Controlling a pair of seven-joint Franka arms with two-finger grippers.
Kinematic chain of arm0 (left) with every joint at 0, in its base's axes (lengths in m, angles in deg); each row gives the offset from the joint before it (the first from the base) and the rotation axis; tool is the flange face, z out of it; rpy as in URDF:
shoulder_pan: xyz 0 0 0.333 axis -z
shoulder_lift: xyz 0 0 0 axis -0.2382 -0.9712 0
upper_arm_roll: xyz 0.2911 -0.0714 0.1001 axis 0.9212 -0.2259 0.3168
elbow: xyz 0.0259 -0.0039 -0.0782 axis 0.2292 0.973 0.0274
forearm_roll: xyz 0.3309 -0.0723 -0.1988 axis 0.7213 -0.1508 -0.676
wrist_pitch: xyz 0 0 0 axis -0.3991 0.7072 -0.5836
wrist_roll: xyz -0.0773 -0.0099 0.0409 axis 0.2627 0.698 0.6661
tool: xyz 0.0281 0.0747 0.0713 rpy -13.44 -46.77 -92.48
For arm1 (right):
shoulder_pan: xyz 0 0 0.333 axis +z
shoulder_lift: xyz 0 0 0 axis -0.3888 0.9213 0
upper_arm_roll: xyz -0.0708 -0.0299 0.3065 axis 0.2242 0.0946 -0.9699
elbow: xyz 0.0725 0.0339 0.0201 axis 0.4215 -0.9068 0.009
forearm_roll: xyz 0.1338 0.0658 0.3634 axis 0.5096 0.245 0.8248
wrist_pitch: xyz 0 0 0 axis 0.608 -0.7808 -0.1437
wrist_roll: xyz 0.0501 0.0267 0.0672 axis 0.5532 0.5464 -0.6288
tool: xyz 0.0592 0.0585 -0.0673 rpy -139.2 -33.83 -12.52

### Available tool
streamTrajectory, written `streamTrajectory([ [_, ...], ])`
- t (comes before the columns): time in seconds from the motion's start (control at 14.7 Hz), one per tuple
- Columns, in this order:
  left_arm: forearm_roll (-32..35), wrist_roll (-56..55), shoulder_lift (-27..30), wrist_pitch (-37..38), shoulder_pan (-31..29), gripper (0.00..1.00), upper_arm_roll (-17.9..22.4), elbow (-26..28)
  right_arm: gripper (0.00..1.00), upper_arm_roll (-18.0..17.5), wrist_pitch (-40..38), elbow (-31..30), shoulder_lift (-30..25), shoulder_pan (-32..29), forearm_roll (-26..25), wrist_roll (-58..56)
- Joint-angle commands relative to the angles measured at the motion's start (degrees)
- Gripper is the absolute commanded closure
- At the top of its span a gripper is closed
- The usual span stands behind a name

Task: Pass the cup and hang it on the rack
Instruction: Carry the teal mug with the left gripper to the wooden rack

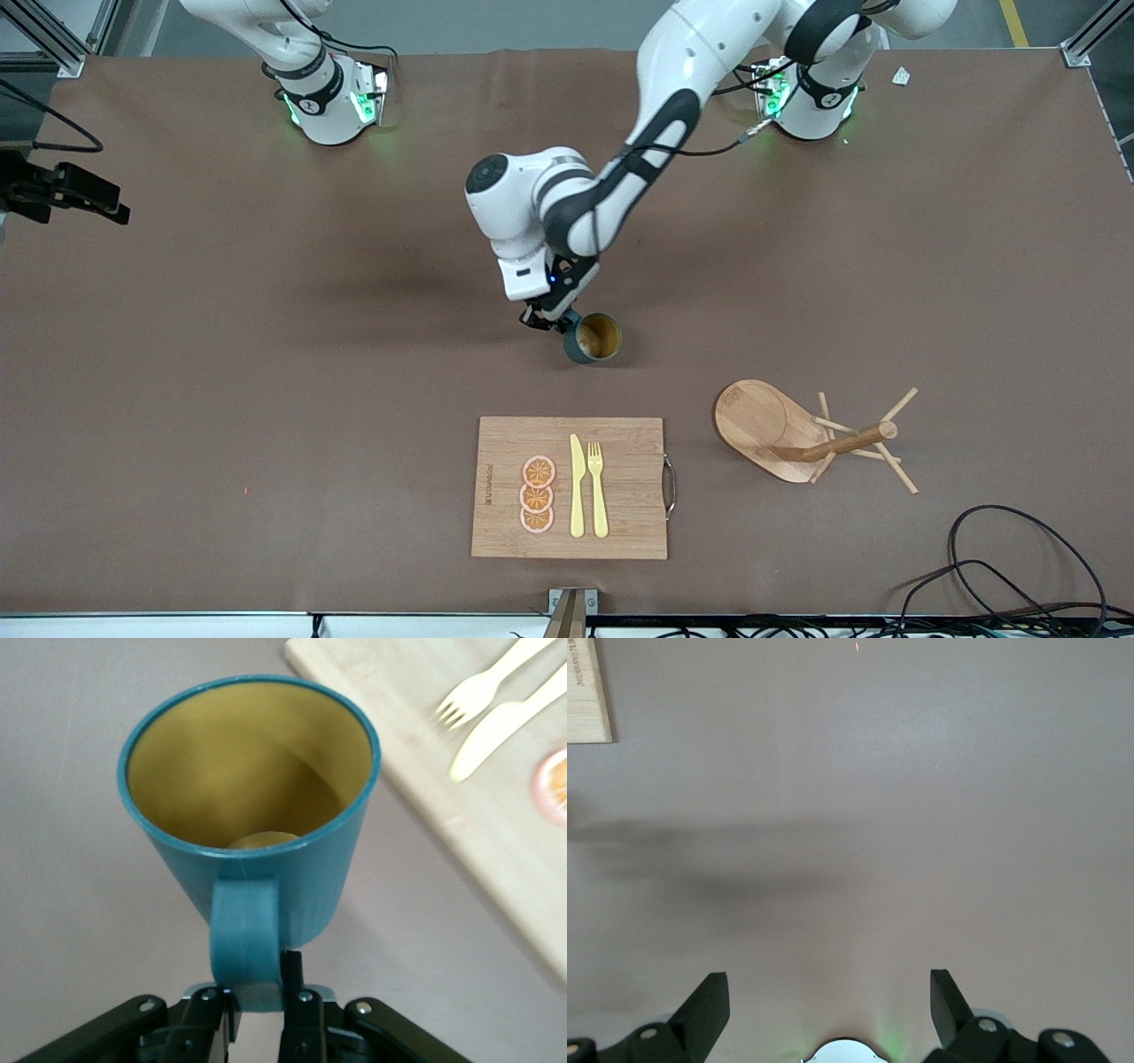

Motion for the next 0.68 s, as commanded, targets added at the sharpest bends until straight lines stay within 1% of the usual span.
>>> streamTrajectory([
  [0.0,-9.4,4.6,5.8,-2.2,-4.4,1.0,-0.8,0.7,0.0,-1.1,0.3,-3.9,-4.5,-1.2,-0.3,0.0],
  [0.34,-32.3,24.7,14.1,-3.0,-14.0,1.0,-0.6,1.2,0.0,-1.2,-0.2,-3.9,-5.7,-1.8,-0.2,0.1],
  [0.61,-50.1,35.5,16.7,-3.0,-20.5,1.0,-0.6,1.4,0.0,-0.7,0.3,-3.9,-5.5,-1.9,0.0,-0.2],
])
